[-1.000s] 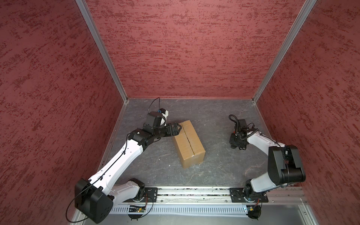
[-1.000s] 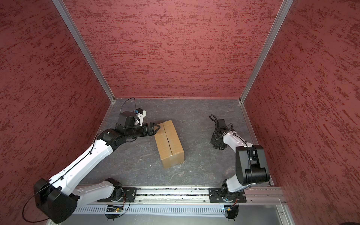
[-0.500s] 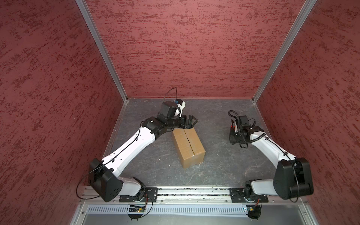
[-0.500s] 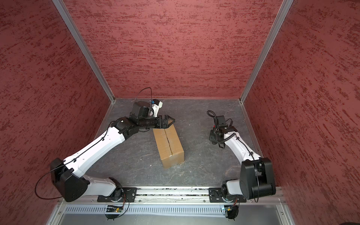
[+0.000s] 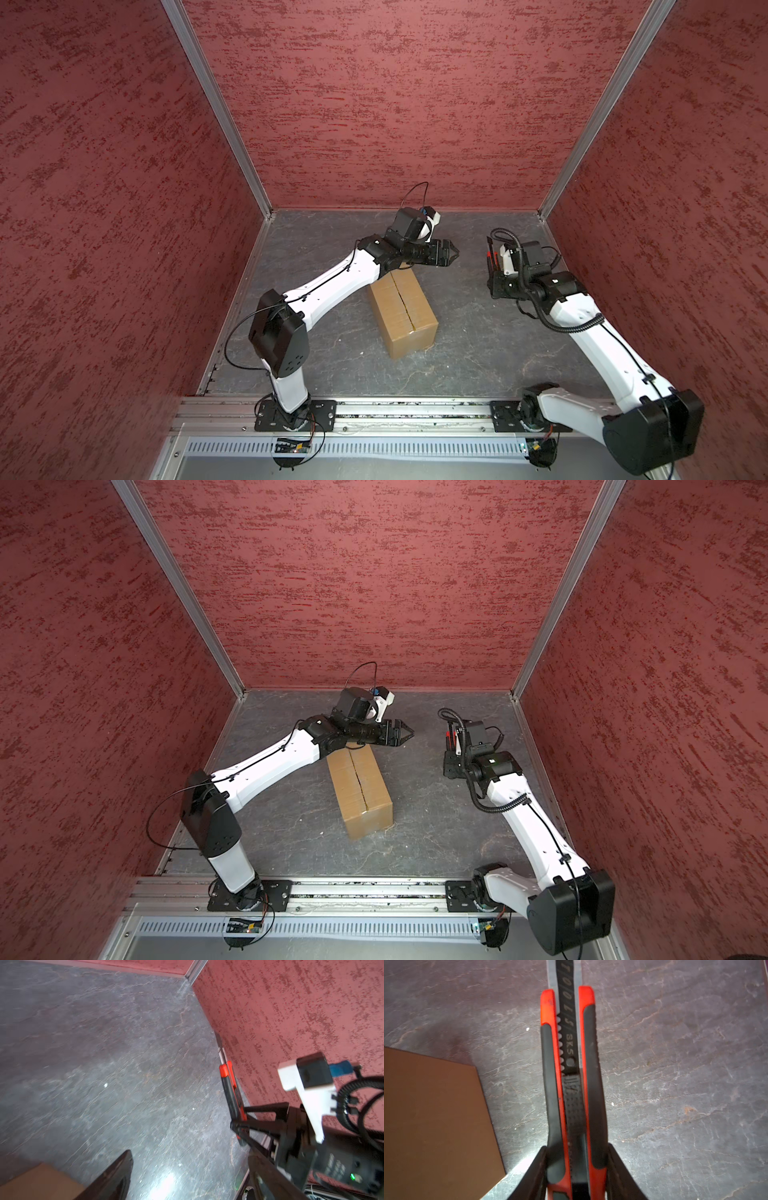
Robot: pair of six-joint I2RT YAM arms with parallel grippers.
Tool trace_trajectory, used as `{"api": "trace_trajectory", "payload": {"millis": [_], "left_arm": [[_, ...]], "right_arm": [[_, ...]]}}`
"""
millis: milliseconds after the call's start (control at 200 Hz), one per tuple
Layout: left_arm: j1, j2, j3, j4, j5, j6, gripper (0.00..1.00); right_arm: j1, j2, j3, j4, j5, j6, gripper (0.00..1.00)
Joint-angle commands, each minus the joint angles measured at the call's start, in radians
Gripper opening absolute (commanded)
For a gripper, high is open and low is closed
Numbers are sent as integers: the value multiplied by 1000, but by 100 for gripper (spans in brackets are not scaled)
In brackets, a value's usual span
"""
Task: Unpack the express box
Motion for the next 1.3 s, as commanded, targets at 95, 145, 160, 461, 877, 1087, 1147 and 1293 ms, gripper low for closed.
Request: {"api": "trace_trajectory", "payload": {"millis": [95,145,160,461,877,1087,1147,1293], "left_arm": [[-6,55,33,134,64,-75,83],[-9,60,23,168,73,-92,82],[-9,60,21,177,74,-97,82],[-20,106,-27,316,92,-201,79],[-34,171,-22,431,105,-306,68],[-36,198,4,451,112,-330,61],[-39,203,8,455,115,-333,60],[-40,212,10,467,118,-343,56]], "right_arm": [[53,-21,73,-41,-25,-22,7],[63,-20,83,-41,-29,-22,7],[66,-18,86,-41,-30,-22,7],[114,12,149,-47,-40,-14,7],[166,47,190,-39,-25,-6,6],[177,54,186,-22,-32,1,6],[179,56,184,-16,-33,3,6],[186,60,184,-2,-38,6,6]]}}
